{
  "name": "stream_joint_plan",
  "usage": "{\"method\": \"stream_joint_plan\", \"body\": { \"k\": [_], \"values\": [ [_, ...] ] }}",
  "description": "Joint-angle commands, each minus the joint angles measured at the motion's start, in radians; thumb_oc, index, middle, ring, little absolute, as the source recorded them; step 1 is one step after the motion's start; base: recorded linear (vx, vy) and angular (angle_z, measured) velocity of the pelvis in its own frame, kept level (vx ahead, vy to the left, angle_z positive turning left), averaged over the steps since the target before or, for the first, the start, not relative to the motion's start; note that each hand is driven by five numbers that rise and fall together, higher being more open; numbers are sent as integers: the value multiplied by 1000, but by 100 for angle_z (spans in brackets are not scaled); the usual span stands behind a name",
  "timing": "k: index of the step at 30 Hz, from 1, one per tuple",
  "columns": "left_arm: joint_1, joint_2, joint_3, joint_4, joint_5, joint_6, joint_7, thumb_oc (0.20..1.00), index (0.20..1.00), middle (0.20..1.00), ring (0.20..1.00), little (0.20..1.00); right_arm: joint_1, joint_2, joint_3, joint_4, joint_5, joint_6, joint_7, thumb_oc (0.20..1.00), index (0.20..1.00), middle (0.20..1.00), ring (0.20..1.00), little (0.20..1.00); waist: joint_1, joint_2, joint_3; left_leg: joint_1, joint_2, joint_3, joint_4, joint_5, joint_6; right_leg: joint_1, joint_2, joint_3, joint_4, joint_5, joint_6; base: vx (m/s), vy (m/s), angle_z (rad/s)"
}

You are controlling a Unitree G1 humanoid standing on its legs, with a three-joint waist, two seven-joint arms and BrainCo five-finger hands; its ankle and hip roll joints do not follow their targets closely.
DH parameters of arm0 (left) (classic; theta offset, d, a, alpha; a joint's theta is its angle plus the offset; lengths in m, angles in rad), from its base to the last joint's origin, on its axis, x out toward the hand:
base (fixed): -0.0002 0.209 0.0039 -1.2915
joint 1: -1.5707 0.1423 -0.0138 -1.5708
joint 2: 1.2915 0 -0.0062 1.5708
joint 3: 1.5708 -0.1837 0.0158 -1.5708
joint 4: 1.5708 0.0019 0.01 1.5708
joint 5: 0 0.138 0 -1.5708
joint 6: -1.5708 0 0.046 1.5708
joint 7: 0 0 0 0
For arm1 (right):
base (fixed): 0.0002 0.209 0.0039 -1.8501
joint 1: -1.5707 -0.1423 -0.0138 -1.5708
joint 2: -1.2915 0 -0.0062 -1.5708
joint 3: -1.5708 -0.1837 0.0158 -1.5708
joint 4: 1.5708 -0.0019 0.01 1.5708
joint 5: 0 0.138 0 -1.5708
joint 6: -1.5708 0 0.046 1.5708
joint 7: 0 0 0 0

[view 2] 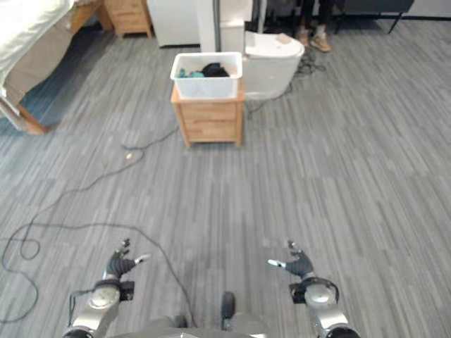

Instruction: Grab the laundry basket,head to the washer,open it,put in the laundry and shut it.

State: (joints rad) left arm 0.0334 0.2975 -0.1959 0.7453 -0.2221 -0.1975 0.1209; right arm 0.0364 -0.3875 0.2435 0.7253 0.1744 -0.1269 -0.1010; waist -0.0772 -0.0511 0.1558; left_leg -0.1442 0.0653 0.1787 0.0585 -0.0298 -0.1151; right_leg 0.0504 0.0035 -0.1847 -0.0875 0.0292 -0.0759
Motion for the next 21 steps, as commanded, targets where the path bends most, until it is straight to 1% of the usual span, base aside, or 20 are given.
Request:
{"method": "stream_joint_plan", "body": {
  "k": [1, 3, 4, 5, 7, 9, 10, 11, 12, 13, 14, 15, 16, 17, 18, 21],
  "values": [
    [20, 42, 3, -26, 5, -17, 20, 1000, 1000, 1000, 1000, 1000, 11, -17, -16, -18, -8, -29, -28, 1000, 1000, 1000, 1000, 1000, 29, 12, 17, -40, 6, 9, -67, 152, 23, 40, -22, 42, 14, -88, 159, 349, 66, 2],
    [28, 41, 5, -28, 4, -17, 23, 1000, 1000, 1000, 1000, 1000, 14, -11, -18, -12, -12, -29, -33, 1000, 1000, 1000, 1000, 1000, 43, 15, 17, -73, 11, 18, -120, 182, 17, 83, -15, 70, 21, -117, 158, 391, 106, -19],
    [31, 41, 6, -26, 5, -15, 22, 1000, 1000, 1000, 1000, 1000, 17, -9, -19, -13, -14, -28, -32, 1000, 1000, 1000, 1000, 1000, 47, 17, 16, -81, 13, 21, -123, 194, 17, 100, -14, 83, 27, -128, 159, 427, 141, -24],
    [34, 41, 11, -23, 5, -17, 22, 1000, 1000, 1000, 1000, 1000, 18, -6, -19, -11, -16, -29, -30, 1000, 1000, 1000, 1000, 1000, 53, 19, 12, -79, 13, 25, -117, 204, 16, 119, -13, 98, 31, -138, 160, 424, 161, -36],
    [49, 40, 22, -14, 12, -17, 21, 1000, 1000, 1000, 1000, 1000, 23, 0, -16, -16, -29, -26, -22, 1000, 1000, 1000, 1000, 1000, 58, 25, -7, -47, 16, 21, -122, 209, 27, 144, -19, 125, 42, -158, 163, 449, 207, -44],
    [57, 39, 27, -10, 7, -20, 24, 1000, 1000, 1000, 1000, 1000, 21, 10, -13, -19, -31, -27, -22, 1000, 1000, 1000, 1000, 1000, 68, 9, -20, -54, 6, 11, -68, 191, 38, 163, -54, 135, 58, -162, 179, 475, 235, -70],
    [54, 45, 29, -10, -1, -19, 22, 1000, 1000, 1000, 1000, 1000, 15, 26, -9, -19, -27, -28, -15, 1000, 1000, 1000, 1000, 1000, 79, -8, -31, -60, -8, 22, -4, 146, 58, 149, -89, 143, 120, -154, 201, 471, 252, -92],
    [46, 54, 27, -14, 5, -16, 22, 1000, 1000, 1000, 1000, 1000, 8, 33, -7, -19, -27, -30, -11, 1000, 1000, 1000, 1000, 1000, 82, -17, -33, -52, -19, 33, 15, 122, 75, 126, -105, 154, 197, -125, 217, 508, 324, -63],
    [28, 72, 25, -9, 13, -14, 23, 1000, 1000, 1000, 1000, 1000, -14, 38, 1, -35, -26, -30, -11, 1000, 1000, 1000, 1000, 1000, 75, -22, -22, -21, -37, 40, 22, 78, 103, 58, -125, 162, 351, -68, 241, 352, 249, -30],
    [21, 79, 24, -8, 16, -15, 25, 1000, 1000, 1000, 1000, 1000, -20, 41, 6, -45, -24, -32, -11, 1000, 1000, 1000, 1000, 1000, 70, -23, -17, 1, -47, 48, 24, 59, 114, 13, -132, 158, 409, -28, 249, 326, 223, -15],
    [19, 83, 23, -9, 19, -15, 27, 1000, 1000, 1000, 1000, 1000, -23, 43, 9, -53, -26, -32, -10, 1000, 1000, 1000, 1000, 1000, 66, -20, -11, 23, -53, 48, 24, 44, 124, -24, -136, 152, 452, 6, 245, 267, 151, -11],
    [23, 87, 25, -16, 20, -16, 27, 1000, 1000, 1000, 1000, 1000, -25, 41, 14, -61, -29, -32, -6, 1000, 1000, 1000, 1000, 1000, 61, -11, -8, 55, -55, 48, 18, 27, 131, -63, -137, 132, 471, 18, 236, 435, 177, -5],
    [33, 90, 28, -18, 16, -16, 25, 1000, 1000, 1000, 1000, 1000, -28, 39, 20, -60, -35, -29, -4, 1000, 1000, 1000, 1000, 1000, 48, 6, -2, 113, -59, 46, -3, -4, 133, -138, -139, 71, 439, -2, 221, 486, 147, 7],
    [38, 87, 25, -18, 15, -14, 18, 1000, 1000, 1000, 1000, 1000, -29, 39, 23, -59, -36, -28, 0, 1000, 1000, 1000, 1000, 1000, 35, 12, 3, 140, -62, 36, -11, -19, 131, -162, -134, 52, 403, -25, 216, 478, 102, -14],
    [40, 84, 23, -18, 14, -12, 14, 1000, 1000, 1000, 1000, 1000, -28, 38, 24, -57, -37, -26, 0, 1000, 1000, 1000, 1000, 1000, 26, 15, 11, 159, -66, 24, -13, -30, 132, -175, -130, 43, 377, -35, 217, 353, 14, -23],
    [42, 71, 25, 1, 17, -6, 13, 1000, 1000, 1000, 1000, 1000, -24, 37, 26, -59, -36, -23, 3, 1000, 1000, 1000, 1000, 1000, 5, 8, 31, 228, -85, -5, -17, -73, 129, -218, -126, -3, 218, -7, 225, 424, -43, 37]
  ]
}}
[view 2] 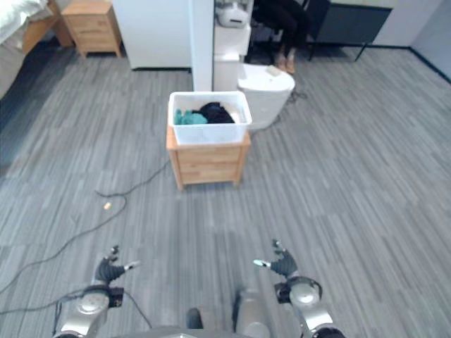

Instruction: Grab the laundry basket,head to the washer,open it,put in the laundry and shut it.

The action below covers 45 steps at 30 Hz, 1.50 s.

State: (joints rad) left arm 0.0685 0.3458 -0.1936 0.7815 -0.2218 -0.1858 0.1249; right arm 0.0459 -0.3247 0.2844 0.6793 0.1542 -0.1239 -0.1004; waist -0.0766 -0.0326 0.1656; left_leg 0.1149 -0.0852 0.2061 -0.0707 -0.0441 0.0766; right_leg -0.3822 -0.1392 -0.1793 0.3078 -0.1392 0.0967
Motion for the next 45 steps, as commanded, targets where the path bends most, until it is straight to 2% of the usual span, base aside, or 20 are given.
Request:
{"method": "stream_joint_plan", "body": {
  "k": [1, 3, 5, 6, 7, 8, 9, 12, 14, 15, 18, 20, 24, 30, 32, 33, 36, 42, 43, 45],
  "values": [
    [8, 12, 31, -19, 16, -18, 13, 1000, 1000, 1000, 1000, 1000, -34, -22, -14, -4, -14, -27, 5, 1000, 1000, 1000, 1000, 1000, 1, -14, 21, 8, 58, -40, 101, -79, -70, 177, 14, -56, -251, 193, 65, 491, -89, 46],
    [13, 5, 32, -14, 17, -18, 6, 1000, 1000, 1000, 1000, 1000, -33, -22, -13, 4, -18, -26, 9, 1000, 1000, 1000, 1000, 1000, -8, -8, 18, 43, 61, -49, 86, -92, -78, 154, 15, -96, -293, 211, 73, 466, -102, 0],
    [15, 1, 30, -6, 23, -20, 0, 1000, 1000, 1000, 1000, 1000, -22, -28, -17, 3, -19, -26, 14, 1000, 1000, 1000, 1000, 1000, -21, -7, 12, 87, 61, -73, 93, -108, -87, 128, 14, -96, -298, 238, 78, 560, -164, 11],
    [15, 2, 23, 2, 33, -25, -6, 1000, 1000, 1000, 1000, 1000, -5, -34, -20, -1, -17, -28, 20, 1000, 1000, 1000, 1000, 1000, -30, -11, -2, 128, 61, -95, 106, -136, -99, 138, 11, -87, -298, 246, 71, 667, -261, 37],
    [20, -3, 22, 4, 35, -26, -5, 1000, 1000, 1000, 1000, 1000, -1, -36, -18, -2, -17, -28, 25, 1000, 1000, 1000, 1000, 1000, -32, -9, -8, 134, 71, -104, 136, -132, -115, 154, 11, -87, -289, 256, 63, 643, -295, 57],
    [19, -4, 15, 8, 41, -26, -5, 1000, 1000, 1000, 1000, 1000, -2, -46, -19, 0, -19, -28, 26, 1000, 1000, 1000, 1000, 1000, -30, 0, -11, 129, 92, -105, 189, -114, -145, 173, 18, -90, -284, 255, 49, 433, -263, 77],
    [18, -8, 11, 13, 35, -26, -4, 1000, 1000, 1000, 1000, 1000, -5, -53, -19, 3, -16, -33, 24, 1000, 1000, 1000, 1000, 1000, -30, 7, -14, 111, 115, -105, 251, -65, -173, 188, 27, -91, -279, 252, 35, 333, -271, 71],
    [11, -13, 16, 23, 17, -27, 3, 1000, 1000, 1000, 1000, 1000, -17, -75, -17, -19, 0, -43, 9, 1000, 1000, 1000, 1000, 1000, -23, -10, -7, -4, 162, -91, 509, 89, -213, 267, 44, -93, -298, 217, -14, 261, -273, 8],
    [0, -20, 10, 29, 8, -26, 7, 1000, 1000, 1000, 1000, 1000, -20, -85, -14, -17, 5, -39, 8, 1000, 1000, 1000, 1000, 1000, -13, -21, -4, -56, 185, -60, 566, 98, -200, 312, 59, -81, -311, 182, -35, 365, -196, -64],
    [-1, -22, 0, 10, 5, -27, 1, 1000, 1000, 1000, 1000, 1000, -17, -92, -18, 1, 1, -33, 6, 1000, 1000, 1000, 1000, 1000, 0, -34, -11, -122, 165, -36, 494, 43, -169, 360, 69, -55, -327, 153, -32, 392, -123, -70],
    [4, -15, -9, -15, 6, -27, -1, 1000, 1000, 1000, 1000, 1000, -6, -97, -31, 10, 8, -32, 1, 1000, 1000, 1000, 1000, 1000, 9, -38, -1, -180, 165, -14, 426, 19, -162, 398, 71, -39, -327, 128, -24, 263, -24, -23],
    [7, -5, -8, -41, 5, -24, -4, 1000, 1000, 1000, 1000, 1000, -1, -100, -39, 15, 10, -27, -5, 1000, 1000, 1000, 1000, 1000, 18, -36, 4, -220, 176, -6, 336, 42, -164, 414, 76, -29, -324, 112, -24, 147, 24, -27],
    [20, -2, 7, -42, 1, -20, -6, 1000, 1000, 1000, 1000, 1000, 14, -90, -50, 19, 4, -27, -6, 1000, 1000, 1000, 1000, 1000, 27, -25, 6, -180, 171, -11, 219, 53, -168, 448, 85, -15, -309, 87, -16, 206, 104, -48],
    [34, 7, 15, -28, 17, -23, -4, 1000, 1000, 1000, 1000, 1000, 20, -79, -46, 6, -15, -26, 1, 1000, 1000, 1000, 1000, 1000, 28, -16, -21, -98, 125, -15, 149, 15, -138, 460, 64, 14, -292, 84, 9, 128, 160, -11],
    [40, 21, 26, -55, 21, -22, 0, 1000, 1000, 1000, 1000, 1000, 2, -79, -36, -21, -40, -25, 0, 1000, 1000, 1000, 1000, 1000, 38, -8, -14, -88, 105, -17, 143, -11, -109, 418, 41, 26, -203, 88, 33, 30, 219, -4],
    [40, 22, 26, -55, 21, -22, 0, 1000, 1000, 1000, 1000, 1000, 2, -79, -36, -21, -40, -25, 0, 1000, 1000, 1000, 1000, 1000, 39, -9, -14, -89, 105, -15, 142, -11, -108, 416, 41, 28, -200, 87, 34, -21, 173, -10],
    [27, 46, 36, -66, 40, -29, 9, 1000, 1000, 1000, 1000, 1000, -51, -72, -13, -55, -64, -33, -7, 1000, 1000, 1000, 1000, 1000, 37, 3, 11, -84, 95, -5, 134, -20, -85, 306, 21, 58, -84, 115, 68, -42, 100, -3],
    [27, 46, 37, -66, 40, -29, 9, 1000, 1000, 1000, 1000, 1000, -51, -72, -13, -55, -64, -33, -7, 1000, 1000, 1000, 1000, 1000, 37, 3, 11, -85, 95, -4, 133, -20, -85, 305, 21, 59, -83, 115, 68, 32, -12, 5],
    [30, 55, 44, -96, 36, -43, 9, 1000, 1000, 1000, 1000, 1000, -80, -105, 8, -111, -111, -37, -16, 1000, 1000, 1000, 1000, 1000, 42, -6, 0, -75, 79, -37, 143, -32, -87, 324, 21, 82, -205, 125, 49, 263, -157, 1],
    [39, 53, 48, -117, 33, -46, 8, 1000, 1000, 1000, 1000, 1000, -86, -119, 14, -132, -127, -35, -19, 1000, 1000, 1000, 1000, 1000, 47, -6, -12, -69, 83, -38, 133, -34, -90, 345, 24, 71, -242, 128, 44, 180, -121, 3]
  ]
}}
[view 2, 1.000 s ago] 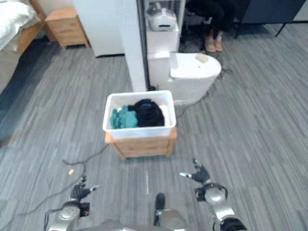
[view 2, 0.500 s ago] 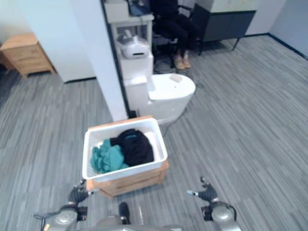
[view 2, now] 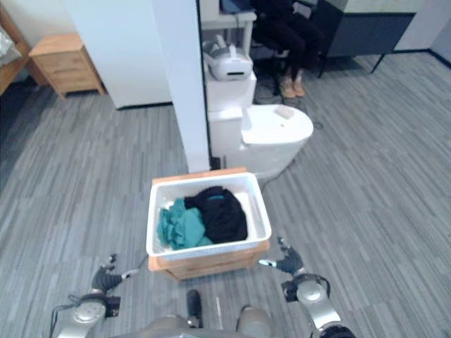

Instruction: Grab the laundry basket,head to the washer,open it,put in the laundry and shut it.

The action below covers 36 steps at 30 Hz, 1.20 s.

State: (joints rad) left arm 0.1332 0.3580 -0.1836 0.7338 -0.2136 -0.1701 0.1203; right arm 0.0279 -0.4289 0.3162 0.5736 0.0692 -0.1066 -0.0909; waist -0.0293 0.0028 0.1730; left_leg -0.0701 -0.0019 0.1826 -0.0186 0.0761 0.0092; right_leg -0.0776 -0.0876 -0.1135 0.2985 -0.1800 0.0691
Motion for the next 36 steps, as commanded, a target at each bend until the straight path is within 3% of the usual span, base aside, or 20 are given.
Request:
{"method": "stream_joint_plan", "body": {
  "k": [1, 13, 24, 28, 30, 36],
  "values": [
    [-23, 41, 36, -81, 26, -61, 11, 1000, 1000, 1000, 1000, 1000, -73, -20, -16, -33, -49, -52, -28, 1000, 1000, 1000, 1000, 1000, 2, -41, -24, 119, 1, -16, 75, -154, -24, 52, -26, -1, -249, 169, 69, 73, -89, 16],
    [-184, 21, -45, -94, 87, -21, 99, 1000, 1000, 1000, 1000, 1000, -236, -8, 44, -19, -55, -14, -93, 1000, 1000, 1000, 1000, 1000, 3, -26, -13, 92, 13, -28, -37, -91, -45, 49, -1, -31, -344, 181, 63, -37, -48, 12],
    [-443, -84, -159, 217, 139, 18, 254, 1000, 1000, 1000, 1000, 1000, -462, 139, 121, 289, 36, 24, -193, 1000, 1000, 1000, 1000, 1000, 0, -5, 77, -85, 16, -22, -36, -33, -44, -175, 6, 9, -275, 212, 48, -153, -4, -5],
    [-462, -122, -197, 284, 130, 21, 245, 1000, 1000, 1000, 1000, 1000, -482, 181, 180, 317, 57, 22, -177, 1000, 1000, 1000, 1000, 1000, 5, -3, 100, -100, 18, -21, -26, -25, -48, -188, 5, 12, -266, 213, 44, -29, -16, -3],
    [-446, -142, -229, 269, 135, 18, 228, 200, 200, 200, 200, 200, -468, 185, 206, 294, 54, 16, -161, 200, 200, 200, 200, 200, 5, -1, 101, -94, 19, -22, -25, -26, -49, -178, 4, 10, -270, 212, 43, 0, 0, 0],
    [-405, -136, -238, 141, 121, 9, 210, 200, 200, 200, 200, 200, -413, 172, 196, 201, 78, -3, -149, 200, 200, 200, 200, 200, 0, 1, 93, -71, 20, -22, -27, -35, -50, -155, 10, 16, -278, 208, 42, 6, -5, 1]
  ]
}}
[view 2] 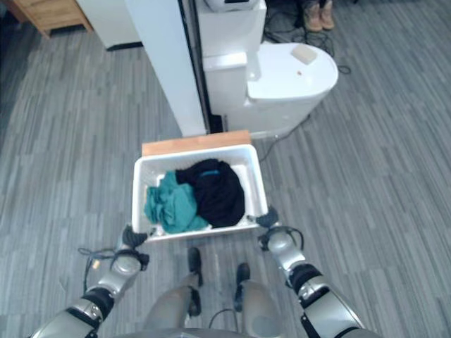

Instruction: Grab the laundry basket,head to the washer,open it,put in the laundry and shut it.

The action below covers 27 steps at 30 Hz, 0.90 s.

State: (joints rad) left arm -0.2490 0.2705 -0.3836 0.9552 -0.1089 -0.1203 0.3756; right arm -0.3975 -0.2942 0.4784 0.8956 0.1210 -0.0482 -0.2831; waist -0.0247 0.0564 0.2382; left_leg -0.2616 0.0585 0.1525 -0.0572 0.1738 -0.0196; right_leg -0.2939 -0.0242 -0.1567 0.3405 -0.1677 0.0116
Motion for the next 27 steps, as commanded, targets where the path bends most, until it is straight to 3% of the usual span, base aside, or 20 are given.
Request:
{"method": "stream_joint_plan", "body": {
  "k": [1, 15, 17, 18, 20, 23, 24, 27],
  "values": [
    [-10, -40, -32, -126, 13, -43, -49, 200, 200, 200, 200, 200, 32, 26, 23, -156, 28, -66, 46, 200, 200, 200, 200, 200, -7, -54, 23, 125, -40, 9, 15, -135, -22, 67, -51, 61, -321, 194, 99, 34, -23, 4],
    [238, 61, 80, -621, -63, -62, -147, 200, 200, 200, 200, 200, 324, -127, -184, -631, -11, -110, 96, 200, 200, 200, 200, 200, -45, -81, -50, 250, -12, -4, 95, -205, -38, 236, -23, 75, -348, 144, 85, 37, -46, 4],
    [263, 72, 85, -678, -84, -64, -150, 200, 200, 200, 200, 200, 346, -128, -190, -685, 4, -113, 106, 200, 200, 200, 200, 200, -42, -85, -52, 249, -19, -58, 123, -212, -40, 239, -21, 95, -342, 143, 82, -11, 53, -7],
    [278, 75, 83, -716, -99, -67, -149, 200, 200, 200, 200, 200, 355, -131, -192, -723, 17, -118, 114, 200, 200, 200, 200, 200, -34, -86, -45, 242, -39, -132, 143, -216, -45, 235, -15, 118, -327, 142, 80, -54, 94, -24],
    [289, 76, 81, -750, -109, -70, -162, 200, 200, 200, 200, 200, 374, -134, -198, -756, 24, -121, 131, 200, 200, 200, 200, 200, -40, -89, -54, 226, -66, -208, 136, -230, -41, 221, -16, 147, -321, 149, 82, -38, 98, -70],
    [310, 92, 63, -797, -96, -64, -196, 200, 200, 200, 200, 200, 428, -148, -232, -813, 12, -123, 146, 200, 200, 200, 200, 200, -83, -88, -87, 262, -63, -170, 103, -248, -21, 219, -15, 175, -328, 162, 97, 43, 113, -53],
    [311, 92, 62, -798, -96, -64, -196, 200, 200, 200, 200, 200, 431, -148, -233, -816, 11, -121, 147, 200, 200, 200, 200, 200, -78, -88, -87, 265, -62, -166, 101, -248, -20, 220, -14, 179, -328, 162, 97, -39, 142, -33],
    [270, 97, 32, -821, -89, -65, -195, 200, 200, 200, 200, 200, 431, -146, -240, -861, 5, -128, 146, 200, 200, 200, 200, 200, -130, -98, -80, 274, -66, -81, 101, -271, 7, 159, 6, 269, -302, 196, 124, -110, 141, -77]
  ]
}}
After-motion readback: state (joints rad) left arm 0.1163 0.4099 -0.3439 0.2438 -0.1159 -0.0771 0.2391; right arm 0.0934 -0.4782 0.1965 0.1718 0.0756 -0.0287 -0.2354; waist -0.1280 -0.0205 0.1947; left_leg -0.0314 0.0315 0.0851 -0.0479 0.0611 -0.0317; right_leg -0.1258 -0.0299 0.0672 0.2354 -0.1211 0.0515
